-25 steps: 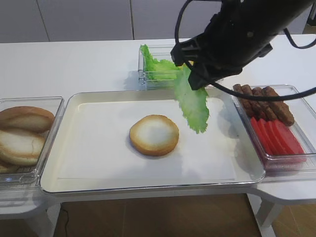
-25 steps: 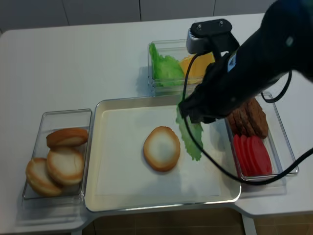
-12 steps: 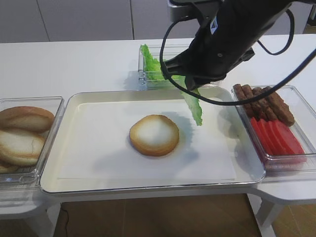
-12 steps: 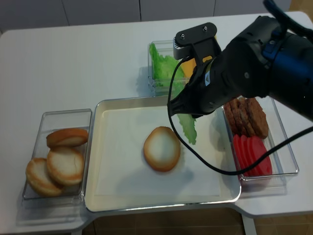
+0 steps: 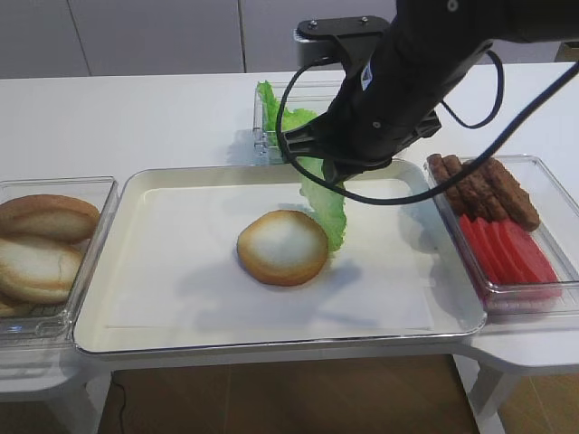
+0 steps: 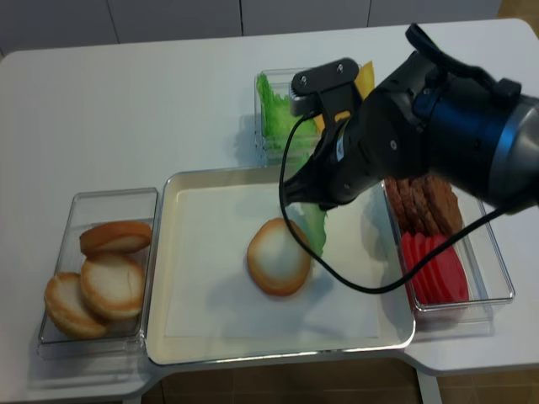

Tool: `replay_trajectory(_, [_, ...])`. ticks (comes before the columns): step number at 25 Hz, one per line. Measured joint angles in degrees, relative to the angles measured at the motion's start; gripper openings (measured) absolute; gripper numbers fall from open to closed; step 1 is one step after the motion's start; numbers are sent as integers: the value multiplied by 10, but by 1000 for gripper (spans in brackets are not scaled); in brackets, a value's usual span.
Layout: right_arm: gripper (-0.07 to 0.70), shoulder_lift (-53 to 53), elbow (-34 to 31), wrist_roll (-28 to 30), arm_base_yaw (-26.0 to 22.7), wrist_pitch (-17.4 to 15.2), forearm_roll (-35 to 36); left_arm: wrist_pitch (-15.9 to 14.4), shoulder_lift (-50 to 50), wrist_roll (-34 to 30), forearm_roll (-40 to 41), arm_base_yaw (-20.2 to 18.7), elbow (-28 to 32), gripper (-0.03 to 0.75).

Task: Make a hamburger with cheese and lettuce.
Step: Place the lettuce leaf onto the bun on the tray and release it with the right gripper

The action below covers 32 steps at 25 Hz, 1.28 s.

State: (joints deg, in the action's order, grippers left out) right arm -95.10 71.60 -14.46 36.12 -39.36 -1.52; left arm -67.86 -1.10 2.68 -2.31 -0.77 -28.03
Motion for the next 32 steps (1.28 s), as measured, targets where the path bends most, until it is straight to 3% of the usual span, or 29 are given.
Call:
replay_trajectory(18, [8,-15,-1,13,0,6,183,0,0,0,0,0,0,405])
replay_trajectory(32, [8,-15,-1,17,0,10,225,0,0,0,0,0,0,405])
